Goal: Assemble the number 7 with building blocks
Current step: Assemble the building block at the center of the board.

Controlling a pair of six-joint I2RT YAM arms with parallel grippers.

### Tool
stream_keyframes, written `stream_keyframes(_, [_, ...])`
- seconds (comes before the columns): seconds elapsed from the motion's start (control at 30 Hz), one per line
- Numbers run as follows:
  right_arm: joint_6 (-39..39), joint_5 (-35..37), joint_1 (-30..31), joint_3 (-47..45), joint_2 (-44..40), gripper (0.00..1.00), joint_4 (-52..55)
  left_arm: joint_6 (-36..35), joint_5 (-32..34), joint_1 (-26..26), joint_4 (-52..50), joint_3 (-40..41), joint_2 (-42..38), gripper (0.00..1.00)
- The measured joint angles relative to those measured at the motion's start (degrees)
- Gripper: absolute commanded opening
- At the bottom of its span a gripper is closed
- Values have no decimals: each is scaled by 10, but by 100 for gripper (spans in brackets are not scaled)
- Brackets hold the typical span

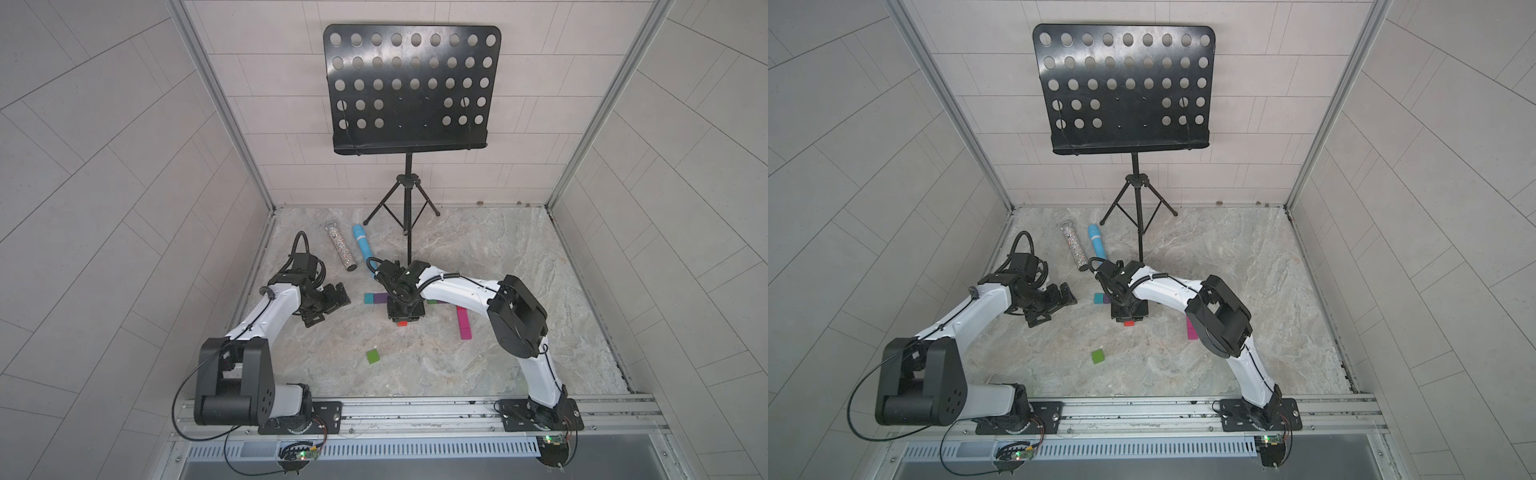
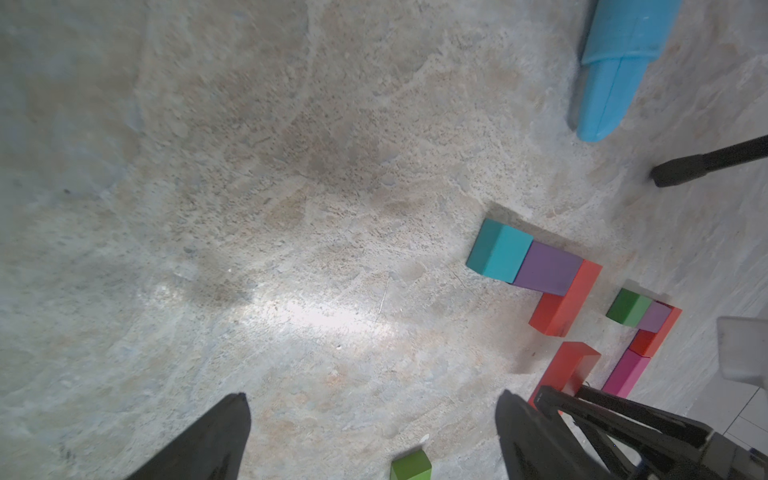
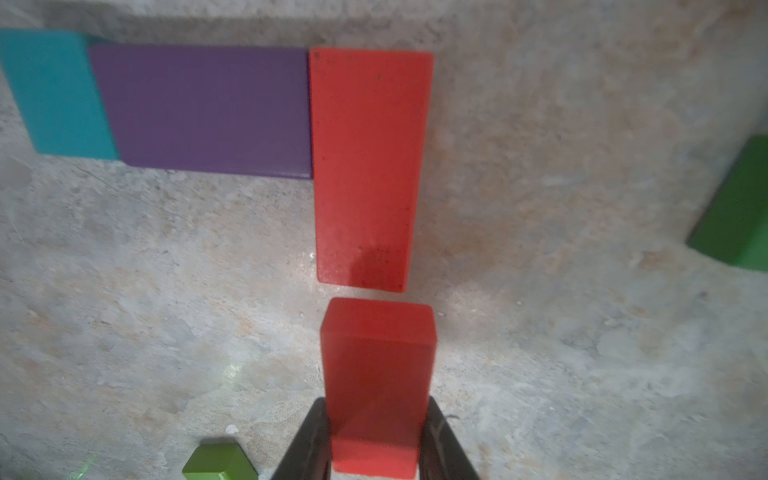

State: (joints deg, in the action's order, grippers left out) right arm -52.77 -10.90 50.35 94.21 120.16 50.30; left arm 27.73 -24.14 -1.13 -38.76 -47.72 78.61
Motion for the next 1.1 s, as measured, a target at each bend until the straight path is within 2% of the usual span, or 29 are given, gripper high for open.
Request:
stream_keyframes(0.73, [-26,-21,3,0,30,45,-12,-4,-3,0,5,0,7,100])
stream_keyframes(1.1, [-26,-15,3,0,29,41,-8,-6,-3,0,5,0,7,100])
